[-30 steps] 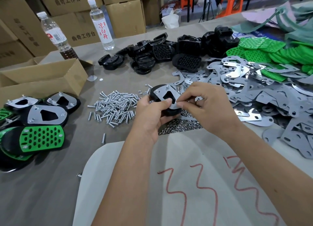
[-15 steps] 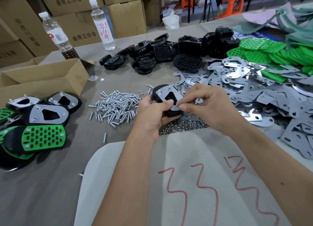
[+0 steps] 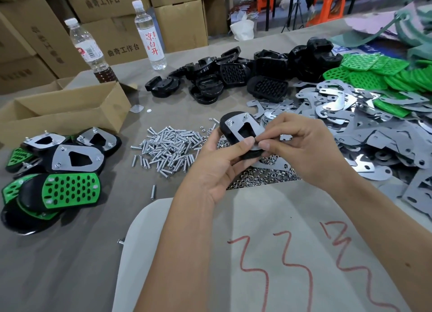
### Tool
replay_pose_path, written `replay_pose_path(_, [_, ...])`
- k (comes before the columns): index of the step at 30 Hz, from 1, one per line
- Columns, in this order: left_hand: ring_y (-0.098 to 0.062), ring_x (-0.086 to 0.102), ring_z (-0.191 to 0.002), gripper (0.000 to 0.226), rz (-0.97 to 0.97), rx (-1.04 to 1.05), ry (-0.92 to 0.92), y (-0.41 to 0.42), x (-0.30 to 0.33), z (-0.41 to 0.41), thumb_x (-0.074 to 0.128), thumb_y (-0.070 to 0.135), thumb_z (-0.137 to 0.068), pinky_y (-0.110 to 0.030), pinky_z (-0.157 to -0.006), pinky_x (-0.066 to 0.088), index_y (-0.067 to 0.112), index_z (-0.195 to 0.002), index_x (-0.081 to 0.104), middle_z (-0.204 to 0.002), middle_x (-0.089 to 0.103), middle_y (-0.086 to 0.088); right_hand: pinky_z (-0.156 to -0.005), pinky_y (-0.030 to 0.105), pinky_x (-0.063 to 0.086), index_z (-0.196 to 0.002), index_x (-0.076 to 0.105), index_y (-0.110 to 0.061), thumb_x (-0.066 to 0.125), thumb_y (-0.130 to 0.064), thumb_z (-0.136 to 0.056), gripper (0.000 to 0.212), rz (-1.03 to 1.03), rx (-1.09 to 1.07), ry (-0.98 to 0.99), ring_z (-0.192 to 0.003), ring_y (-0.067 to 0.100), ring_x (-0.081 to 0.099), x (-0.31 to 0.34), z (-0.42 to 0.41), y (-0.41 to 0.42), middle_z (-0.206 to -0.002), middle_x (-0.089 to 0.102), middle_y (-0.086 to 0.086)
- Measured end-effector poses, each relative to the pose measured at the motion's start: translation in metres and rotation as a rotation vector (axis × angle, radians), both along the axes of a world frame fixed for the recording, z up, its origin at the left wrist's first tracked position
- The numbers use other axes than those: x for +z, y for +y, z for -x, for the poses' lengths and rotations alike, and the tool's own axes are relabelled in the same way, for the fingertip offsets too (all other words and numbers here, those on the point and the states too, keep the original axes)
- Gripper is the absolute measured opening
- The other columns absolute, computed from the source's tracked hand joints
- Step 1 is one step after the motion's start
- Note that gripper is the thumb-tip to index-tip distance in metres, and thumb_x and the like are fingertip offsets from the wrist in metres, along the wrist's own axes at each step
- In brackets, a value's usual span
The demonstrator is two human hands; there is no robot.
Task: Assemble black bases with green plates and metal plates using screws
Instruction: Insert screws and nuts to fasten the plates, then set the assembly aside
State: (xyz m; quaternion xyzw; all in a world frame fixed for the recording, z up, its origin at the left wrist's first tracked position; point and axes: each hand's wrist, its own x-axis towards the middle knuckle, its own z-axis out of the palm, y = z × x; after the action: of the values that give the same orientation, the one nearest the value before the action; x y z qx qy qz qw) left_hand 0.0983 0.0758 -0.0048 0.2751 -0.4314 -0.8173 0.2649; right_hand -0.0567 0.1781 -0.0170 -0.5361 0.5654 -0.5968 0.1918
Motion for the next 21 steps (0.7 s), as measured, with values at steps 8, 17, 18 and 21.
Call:
replay_pose_path(8, [-0.038,0.077,-0.094,0.047,0.006,-0.022,-0.078,-0.003,0.002,0.000,0.074,0.002,-0.090,-0.023,-0.064,0.061,0.017,-0.133,0.062,-0.114,0.076,-0.019,-0.072,0.031,0.060,-0.096,0.079,-0.005,0.074,0.005,-0.089,0.014,0.035,-0.043,0.003,-0.071,0.023,0.070,-0.002,-0.003,-0.005,-0.094,0.068,0.011])
replay_pose_path(17, [-0.027,0.074,-0.067,0.021,-0.022,0.054,-0.075,0.003,-0.003,0.012,0.067,0.002,-0.097,-0.019,-0.056,0.057,-0.006,-0.116,0.066,-0.089,0.076,-0.018,-0.073,0.021,0.057,-0.099,0.076,-0.008,0.067,0.000,-0.096,0.012,0.093,-0.055,-0.310,-0.073,0.015,0.072,-0.003,-0.007,-0.006,-0.085,0.077,-0.001])
replay_pose_path(18, [-0.027,0.073,-0.066,0.018,-0.014,0.047,-0.074,0.004,-0.004,0.013,0.066,0.002,-0.097,-0.019,-0.056,0.057,-0.005,-0.114,0.067,-0.089,0.076,-0.017,-0.072,0.020,0.056,-0.098,0.076,-0.009,0.067,0.000,-0.096,0.013,0.095,-0.052,-0.313,-0.072,0.015,0.072,-0.002,-0.007,-0.006,-0.084,0.077,-0.002])
replay_pose_path(21, [-0.025,0.072,-0.064,0.015,0.004,0.036,-0.072,0.003,-0.004,0.013,0.064,0.002,-0.098,-0.019,-0.057,0.056,-0.005,-0.112,0.066,-0.087,0.075,-0.016,-0.071,0.018,0.055,-0.098,0.077,-0.011,0.069,-0.002,-0.096,0.012,0.094,-0.053,-0.297,-0.072,0.014,0.072,0.000,-0.006,-0.006,-0.083,0.077,-0.002])
